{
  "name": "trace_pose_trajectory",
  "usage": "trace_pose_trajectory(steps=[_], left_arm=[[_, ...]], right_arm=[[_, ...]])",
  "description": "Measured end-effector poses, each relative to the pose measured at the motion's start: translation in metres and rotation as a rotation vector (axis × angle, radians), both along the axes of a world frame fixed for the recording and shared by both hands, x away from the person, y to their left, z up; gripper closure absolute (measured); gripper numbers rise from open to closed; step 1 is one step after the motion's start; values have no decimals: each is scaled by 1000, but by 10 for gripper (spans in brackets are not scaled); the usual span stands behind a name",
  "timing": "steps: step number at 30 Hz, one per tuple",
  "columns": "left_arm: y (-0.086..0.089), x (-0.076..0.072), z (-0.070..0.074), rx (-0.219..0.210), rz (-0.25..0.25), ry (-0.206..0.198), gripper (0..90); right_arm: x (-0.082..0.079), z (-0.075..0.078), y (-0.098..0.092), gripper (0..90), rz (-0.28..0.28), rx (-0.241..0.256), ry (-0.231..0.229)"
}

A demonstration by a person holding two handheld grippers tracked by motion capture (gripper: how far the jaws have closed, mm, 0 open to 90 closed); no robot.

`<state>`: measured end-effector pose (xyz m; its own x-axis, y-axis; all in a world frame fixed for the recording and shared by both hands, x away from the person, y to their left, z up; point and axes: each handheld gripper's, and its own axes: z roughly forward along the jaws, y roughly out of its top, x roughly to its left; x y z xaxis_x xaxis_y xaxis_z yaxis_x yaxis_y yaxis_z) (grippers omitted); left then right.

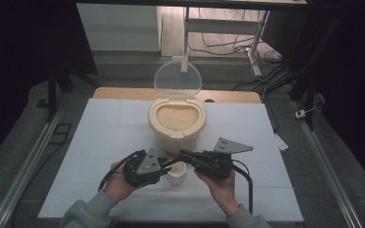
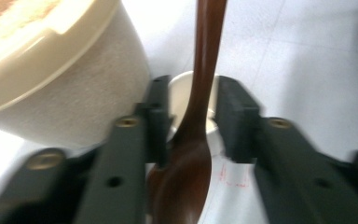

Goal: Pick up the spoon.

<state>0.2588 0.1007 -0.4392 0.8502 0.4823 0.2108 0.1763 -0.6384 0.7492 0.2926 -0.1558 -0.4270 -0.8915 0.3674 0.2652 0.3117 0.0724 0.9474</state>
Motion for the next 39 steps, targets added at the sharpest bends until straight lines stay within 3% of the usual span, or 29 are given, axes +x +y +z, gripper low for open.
trace_pose_trajectory(steps=[2,4,5,6,11,15,22,27,34,39], left_arm=[[3,0,0,-15,12,1,487],[15,-2,-1,-65,57,5,411],[15,-2,-1,-65,57,5,385],[26,-4,-3,-102,85,16,365],[50,-8,-12,-166,158,50,311],[78,-11,-28,-214,247,92,296],[109,-15,-52,-226,342,137,270],[123,-17,-60,-228,379,149,260],[130,-14,-69,-212,405,162,242],[127,-14,-70,-194,397,167,232]], right_arm=[[1,3,-5,824,-12,14,-4],[2,5,-10,824,-22,25,-7],[2,6,-12,824,-28,30,-11],[3,7,-15,824,-32,35,-14],[3,13,-24,824,-50,42,-32],[5,14,-28,824,-55,33,-49],[6,20,-39,824,-73,49,-57],[6,25,-46,824,-85,66,-68],[6,32,-57,824,-106,85,-81],[6,37,-64,824,-120,103,-90]])
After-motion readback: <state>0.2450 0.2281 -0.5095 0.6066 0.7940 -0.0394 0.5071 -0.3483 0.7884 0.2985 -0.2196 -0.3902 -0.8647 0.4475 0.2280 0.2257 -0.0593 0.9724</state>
